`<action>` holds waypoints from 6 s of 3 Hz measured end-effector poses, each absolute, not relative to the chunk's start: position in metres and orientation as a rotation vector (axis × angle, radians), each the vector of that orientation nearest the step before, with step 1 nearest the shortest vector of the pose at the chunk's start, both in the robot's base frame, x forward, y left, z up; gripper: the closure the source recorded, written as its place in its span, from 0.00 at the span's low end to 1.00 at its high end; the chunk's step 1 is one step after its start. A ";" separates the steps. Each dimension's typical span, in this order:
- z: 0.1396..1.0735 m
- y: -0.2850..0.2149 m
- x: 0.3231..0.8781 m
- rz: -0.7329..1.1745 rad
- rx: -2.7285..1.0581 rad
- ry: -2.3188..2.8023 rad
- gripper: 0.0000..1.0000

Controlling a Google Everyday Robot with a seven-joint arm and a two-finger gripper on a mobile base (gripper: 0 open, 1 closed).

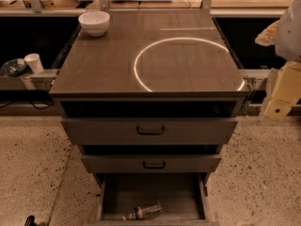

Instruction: Pick water bottle from bottom drawer and place on counter

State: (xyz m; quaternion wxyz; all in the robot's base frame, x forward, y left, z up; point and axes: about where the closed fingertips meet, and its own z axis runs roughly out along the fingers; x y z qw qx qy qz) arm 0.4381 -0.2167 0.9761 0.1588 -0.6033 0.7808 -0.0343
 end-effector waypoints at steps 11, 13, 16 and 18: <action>0.605 -0.002 0.385 0.411 -2.074 1.741 0.00; 0.535 -0.098 0.417 0.350 -1.786 1.747 0.00; 0.470 -0.086 0.450 0.787 -1.727 1.487 0.00; 0.316 -0.068 0.403 1.081 -1.667 1.422 0.00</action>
Offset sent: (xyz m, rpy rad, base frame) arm 0.0127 0.0164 -0.2189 -0.2823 0.1720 0.1194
